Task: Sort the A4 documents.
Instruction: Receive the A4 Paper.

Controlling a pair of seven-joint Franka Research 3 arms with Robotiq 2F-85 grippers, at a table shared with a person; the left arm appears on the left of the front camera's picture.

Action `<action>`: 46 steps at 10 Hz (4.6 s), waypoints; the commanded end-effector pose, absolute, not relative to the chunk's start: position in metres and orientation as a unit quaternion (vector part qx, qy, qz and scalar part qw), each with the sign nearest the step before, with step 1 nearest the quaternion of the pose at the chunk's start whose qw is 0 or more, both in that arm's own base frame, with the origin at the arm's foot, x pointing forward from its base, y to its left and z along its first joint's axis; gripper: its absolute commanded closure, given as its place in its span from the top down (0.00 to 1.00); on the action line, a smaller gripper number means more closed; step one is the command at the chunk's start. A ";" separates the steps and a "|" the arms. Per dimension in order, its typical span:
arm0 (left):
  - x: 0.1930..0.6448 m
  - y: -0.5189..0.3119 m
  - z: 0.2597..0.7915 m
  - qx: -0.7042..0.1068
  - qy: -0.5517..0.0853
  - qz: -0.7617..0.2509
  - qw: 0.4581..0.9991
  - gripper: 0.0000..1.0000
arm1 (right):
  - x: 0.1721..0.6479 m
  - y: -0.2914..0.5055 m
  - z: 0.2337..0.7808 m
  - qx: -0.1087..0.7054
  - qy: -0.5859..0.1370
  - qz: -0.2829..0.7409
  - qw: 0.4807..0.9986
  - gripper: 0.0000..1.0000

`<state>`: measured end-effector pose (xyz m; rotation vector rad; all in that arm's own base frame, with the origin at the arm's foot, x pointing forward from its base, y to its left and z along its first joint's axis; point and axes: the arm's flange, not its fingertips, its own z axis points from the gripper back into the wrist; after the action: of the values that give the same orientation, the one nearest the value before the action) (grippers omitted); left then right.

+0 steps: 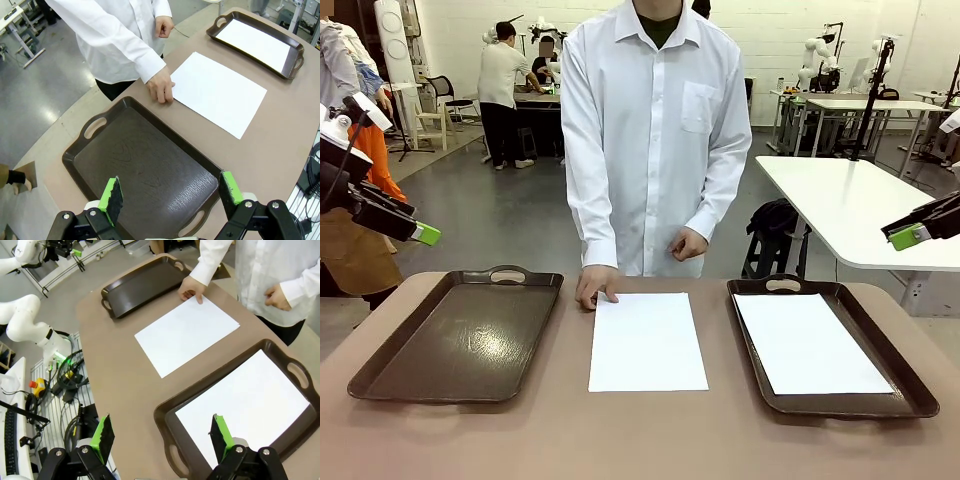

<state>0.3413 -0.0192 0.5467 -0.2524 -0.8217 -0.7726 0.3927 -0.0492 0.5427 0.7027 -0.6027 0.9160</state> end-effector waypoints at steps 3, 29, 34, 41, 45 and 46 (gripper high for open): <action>0.342 -0.018 0.546 -0.121 -0.389 -0.370 0.835 1.00 | 0.393 -0.049 0.543 0.327 -0.280 0.427 0.795 1.00; 0.342 -0.018 0.546 -0.121 -0.389 -0.370 0.835 1.00 | 0.393 -0.049 0.543 0.327 -0.280 0.427 0.795 1.00; 0.342 -0.018 0.546 -0.121 -0.389 -0.370 0.835 1.00 | 0.393 -0.049 0.543 0.327 -0.280 0.427 0.795 1.00; 0.342 -0.018 0.546 -0.121 -0.389 -0.370 0.835 1.00 | 0.393 -0.049 0.543 0.327 -0.280 0.427 0.795 1.00; 0.342 -0.018 0.546 -0.121 -0.389 -0.370 0.835 1.00 | 0.393 -0.049 0.543 0.327 -0.280 0.427 0.795 1.00; 0.342 -0.018 0.546 -0.121 -0.389 -0.370 0.835 1.00 | 0.393 -0.049 0.543 0.327 -0.280 0.427 0.795 1.00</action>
<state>0.3413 -0.0192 0.5467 -0.2524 -0.8217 -0.7726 0.3927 -0.0495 0.5427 0.7024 -0.6029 0.9153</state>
